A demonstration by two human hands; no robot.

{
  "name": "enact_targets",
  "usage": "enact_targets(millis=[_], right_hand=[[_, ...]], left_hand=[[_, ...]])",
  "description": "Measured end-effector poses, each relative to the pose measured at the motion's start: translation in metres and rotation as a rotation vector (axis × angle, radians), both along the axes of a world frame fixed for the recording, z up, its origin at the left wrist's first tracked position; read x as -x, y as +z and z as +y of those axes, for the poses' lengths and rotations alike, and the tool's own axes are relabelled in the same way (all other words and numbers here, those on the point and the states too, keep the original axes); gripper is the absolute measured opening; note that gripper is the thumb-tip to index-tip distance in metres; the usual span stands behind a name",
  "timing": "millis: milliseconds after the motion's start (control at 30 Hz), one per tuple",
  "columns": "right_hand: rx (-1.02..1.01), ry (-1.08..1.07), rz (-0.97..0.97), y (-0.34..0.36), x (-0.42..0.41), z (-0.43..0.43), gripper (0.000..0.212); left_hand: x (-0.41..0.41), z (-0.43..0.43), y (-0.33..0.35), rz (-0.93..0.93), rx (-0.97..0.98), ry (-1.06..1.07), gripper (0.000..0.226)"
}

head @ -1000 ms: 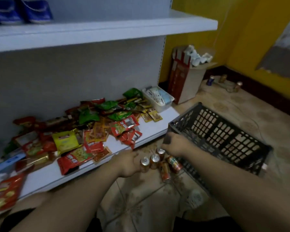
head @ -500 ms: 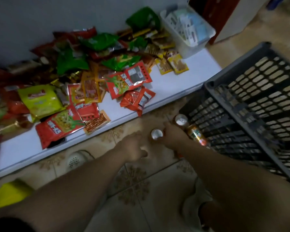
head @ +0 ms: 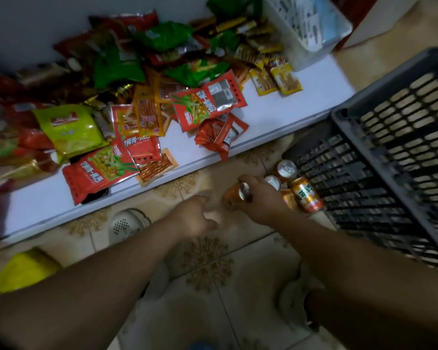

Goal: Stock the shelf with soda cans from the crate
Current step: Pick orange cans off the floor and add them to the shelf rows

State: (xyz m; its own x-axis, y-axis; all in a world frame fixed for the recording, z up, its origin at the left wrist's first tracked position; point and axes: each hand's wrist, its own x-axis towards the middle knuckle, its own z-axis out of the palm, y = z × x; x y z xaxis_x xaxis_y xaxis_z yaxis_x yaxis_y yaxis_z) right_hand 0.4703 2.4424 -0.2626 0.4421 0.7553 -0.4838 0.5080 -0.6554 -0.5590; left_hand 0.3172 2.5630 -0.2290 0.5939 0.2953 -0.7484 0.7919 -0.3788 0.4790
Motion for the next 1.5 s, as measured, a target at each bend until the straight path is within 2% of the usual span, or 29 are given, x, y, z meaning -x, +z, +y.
enact_targets(millis=[67, 200, 367, 433, 567, 700, 833, 1100, 1200, 1333, 1433, 1500], right_hand=[[-0.139, -0.109, 0.022, 0.045, 0.013, -0.005, 0.067], [-0.387, -0.35, 0.123, 0.13, 0.04, -0.015, 0.07], [-0.628, -0.454, 0.197, 0.236, 0.069, -0.007, 0.045], [-0.735, -0.449, 0.181, 0.28, 0.082, 0.0, 0.044], [-0.927, -0.4, 0.214, 0.362, 0.12, 0.014, 0.051], [-0.881, -0.158, 0.172, 0.421, 0.167, 0.028, 0.076], [-0.898, -0.04, 0.135, 0.468, 0.215, 0.059, 0.083], [-0.907, 0.194, 0.215, 0.525, 0.307, 0.147, 0.086], [-0.909, 0.251, 0.233, 0.534, 0.328, 0.181, 0.086], [-0.915, 0.282, 0.226, 0.543, 0.341, 0.23, 0.091], [-0.922, 0.261, 0.234, 0.547, 0.343, 0.268, 0.092], [-0.921, 0.258, 0.232, 0.546, 0.344, 0.292, 0.092]], left_hand=[[0.002, -0.005, 0.028, -0.067, 0.011, 0.026, 0.082], [0.013, -0.019, 0.098, -0.364, 0.02, 0.112, 0.072], [0.047, -0.034, 0.192, -0.631, 0.039, 0.277, 0.085], [0.062, -0.037, 0.229, -0.735, -0.004, 0.339, 0.085], [0.096, -0.035, 0.301, -0.92, -0.114, 0.463, 0.07], [0.144, -0.021, 0.357, -1.056, -0.152, 0.554, 0.063], [0.197, 0.0, 0.395, -1.109, -0.171, 0.561, 0.061], [0.297, 0.066, 0.441, -1.086, -0.39, 0.703, 0.077], [0.325, 0.094, 0.448, -1.012, -0.47, 0.711, 0.074], [0.359, 0.139, 0.451, -0.729, -0.657, 0.665, 0.088], [0.378, 0.179, 0.456, -0.511, -0.913, 0.642, 0.078], [0.384, 0.208, 0.459, -0.439, -1.055, 0.64, 0.072]])
